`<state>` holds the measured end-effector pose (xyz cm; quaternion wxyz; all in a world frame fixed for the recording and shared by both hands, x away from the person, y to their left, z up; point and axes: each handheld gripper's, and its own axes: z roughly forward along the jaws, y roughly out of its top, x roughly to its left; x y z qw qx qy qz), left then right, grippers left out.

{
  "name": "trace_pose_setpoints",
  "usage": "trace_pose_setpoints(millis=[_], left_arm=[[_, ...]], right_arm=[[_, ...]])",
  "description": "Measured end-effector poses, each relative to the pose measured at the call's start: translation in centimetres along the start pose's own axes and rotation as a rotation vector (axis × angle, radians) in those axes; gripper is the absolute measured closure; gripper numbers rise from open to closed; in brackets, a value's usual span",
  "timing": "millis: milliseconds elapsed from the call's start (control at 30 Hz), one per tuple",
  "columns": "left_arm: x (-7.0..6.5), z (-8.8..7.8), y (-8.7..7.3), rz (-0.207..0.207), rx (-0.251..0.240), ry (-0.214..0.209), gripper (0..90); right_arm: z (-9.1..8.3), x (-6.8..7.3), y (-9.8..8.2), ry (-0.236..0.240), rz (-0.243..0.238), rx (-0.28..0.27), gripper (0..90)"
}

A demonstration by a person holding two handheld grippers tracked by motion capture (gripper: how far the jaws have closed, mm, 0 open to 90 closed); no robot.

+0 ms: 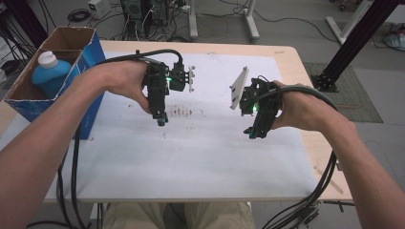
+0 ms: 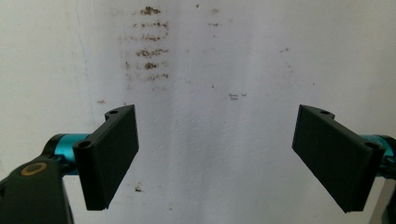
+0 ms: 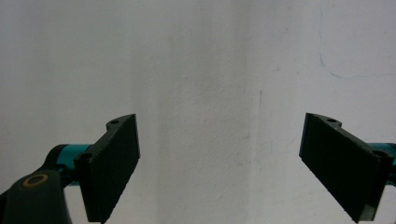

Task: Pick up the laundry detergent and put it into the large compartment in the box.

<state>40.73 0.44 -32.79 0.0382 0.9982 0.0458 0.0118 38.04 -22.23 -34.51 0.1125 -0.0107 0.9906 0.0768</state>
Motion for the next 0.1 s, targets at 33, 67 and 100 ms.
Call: trace_pose_setpoints(millis=[33,67,100], left_arm=[[-0.02,0.06,-0.06,-0.004,-0.003,-0.001,14.6],[0.01,0.11,-0.14,-0.002,-0.001,-0.003,14.6],[0.0,0.15,-0.18,-0.002,0.001,-0.003,14.6]], right_arm=[[-0.02,0.04,0.03,-0.001,0.001,-0.005,11.4],[-0.11,0.06,0.06,-0.003,0.002,-0.005,11.4],[-0.2,0.09,0.08,-0.006,0.007,-0.005,11.4]])
